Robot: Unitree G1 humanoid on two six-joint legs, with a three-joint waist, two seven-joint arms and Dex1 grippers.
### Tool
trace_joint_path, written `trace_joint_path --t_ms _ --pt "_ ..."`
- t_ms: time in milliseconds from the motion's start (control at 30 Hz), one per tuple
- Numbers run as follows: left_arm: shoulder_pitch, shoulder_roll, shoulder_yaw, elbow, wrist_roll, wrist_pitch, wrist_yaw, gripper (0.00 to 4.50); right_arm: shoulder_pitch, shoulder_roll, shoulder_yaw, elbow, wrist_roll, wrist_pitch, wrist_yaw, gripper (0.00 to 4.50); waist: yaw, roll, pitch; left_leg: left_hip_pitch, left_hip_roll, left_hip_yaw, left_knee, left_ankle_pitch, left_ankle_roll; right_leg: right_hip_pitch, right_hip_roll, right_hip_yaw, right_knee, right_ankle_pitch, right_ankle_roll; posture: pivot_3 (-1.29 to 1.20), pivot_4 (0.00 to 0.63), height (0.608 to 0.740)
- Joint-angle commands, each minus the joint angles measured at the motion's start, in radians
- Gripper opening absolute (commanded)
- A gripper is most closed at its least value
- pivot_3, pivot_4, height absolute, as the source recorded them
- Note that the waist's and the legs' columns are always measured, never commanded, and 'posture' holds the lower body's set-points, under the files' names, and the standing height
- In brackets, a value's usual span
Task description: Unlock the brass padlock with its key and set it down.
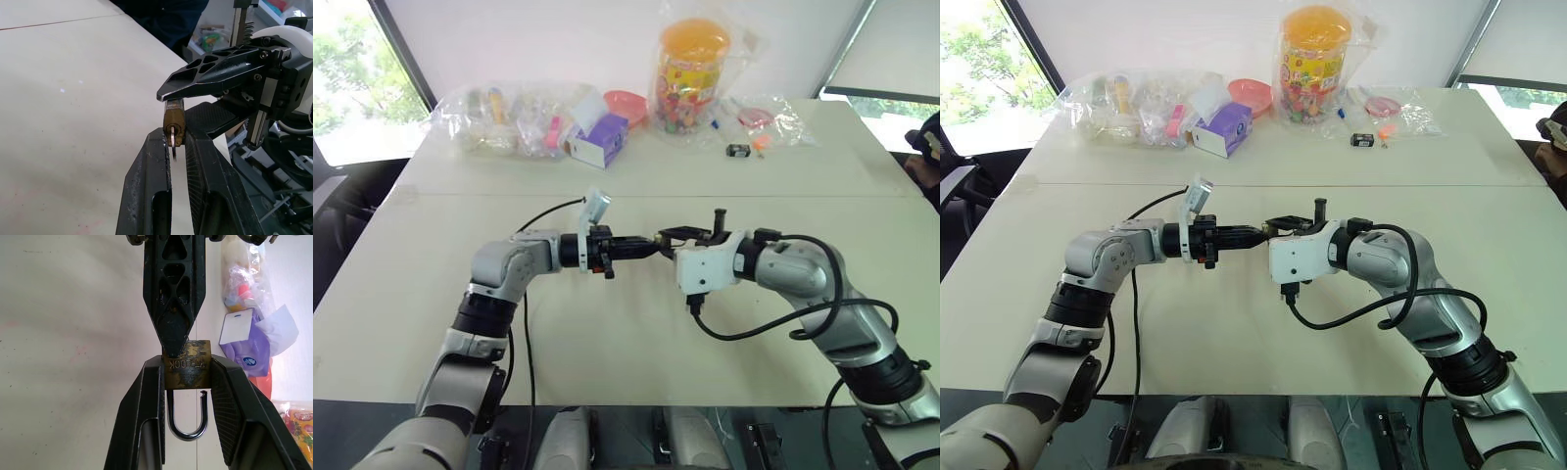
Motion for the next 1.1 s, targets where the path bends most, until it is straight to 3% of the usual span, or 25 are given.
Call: trace_joint_path --t_ms 33,167,200,233,333,667,833,867,1100 --pt "-0.028 -0.010 0.011 -0.015 -0.008 0.009 0.016 0.03 -0.012 0.009 -0.007 -0.065 0.008 -0.011 -0.001 0.73 0.000 0.000 0.000 0.000 0.000 0.000 0.000 0.000 0.000 0.000 0.000 0.000 0.000 0.000 0.000 0.00 0.150 0.740" --pt "-0.029 -0.009 0.015 -0.015 -0.018 0.029 0.015 0.03 -0.016 0.014 -0.002 -0.069 0.007 -0.007 0.000 0.73 0.000 0.000 0.000 0.000 0.000 0.000 0.000 0.000 0.000 0.000 0.000 0.000 0.000 0.000 0.000 0.00 0.150 0.740" --pt "-0.030 -0.009 0.017 -0.014 -0.019 0.032 0.015 0.93 -0.016 0.015 -0.002 -0.069 0.007 -0.006 0.000 0.73 0.000 0.000 0.000 0.000 0.000 0.000 0.000 0.000 0.000 0.000 0.000 0.000 0.000 0.000 0.000 0.00 0.150 0.740" --pt "-0.032 -0.008 0.017 -0.014 -0.015 0.032 0.019 1.22 -0.017 0.016 -0.001 -0.068 0.006 -0.006 0.000 0.73 0.000 0.000 0.000 0.000 0.000 0.000 0.000 0.000 0.000 0.000 0.000 0.000 0.000 0.000 0.000 0.00 0.150 0.740" --pt "-0.037 -0.008 0.015 -0.008 -0.001 0.019 0.027 2.73 -0.018 0.018 -0.001 -0.066 0.005 -0.006 0.001 0.73 0.000 0.000 0.000 0.000 0.000 0.000 0.000 0.000 0.000 0.000 0.000 0.000 0.000 0.000 0.000 0.00 0.150 0.740" --pt "-0.041 -0.025 0.028 0.006 -0.011 0.015 0.037 2.73 -0.016 0.018 -0.003 -0.067 0.006 -0.004 0.001 0.73 0.000 0.000 0.000 0.000 0.000 0.000 0.000 0.000 0.000 0.000 0.000 0.000 0.000 0.000 0.000 0.00 0.150 0.740" --pt "-0.048 -0.034 0.042 0.024 -0.008 0.005 0.049 0.30 -0.016 0.016 -0.003 -0.066 0.005 -0.006 0.001 0.73 0.001 0.000 0.000 0.000 0.000 0.000 0.000 0.000 0.000 0.000 0.000 0.000 0.000 0.000 0.000 0.00 0.150 0.740" --pt "-0.049 -0.034 0.043 0.027 -0.008 0.005 0.049 0.08 -0.016 0.017 -0.003 -0.066 0.005 -0.006 0.001 0.73 0.000 0.000 0.000 0.000 0.000 0.000 0.000 0.000 0.000 0.000 0.000 0.000 0.000 0.000 0.000 0.00 0.150 0.740" --pt "-0.072 -0.006 0.052 0.055 -0.005 0.008 0.035 0.08 -0.005 0.009 -0.007 -0.063 0.005 -0.011 0.004 0.73 0.000 0.000 0.000 0.000 0.000 0.000 0.000 0.000 0.000 0.000 0.000 0.000 0.000 0.000 0.000 0.00 0.150 0.740"
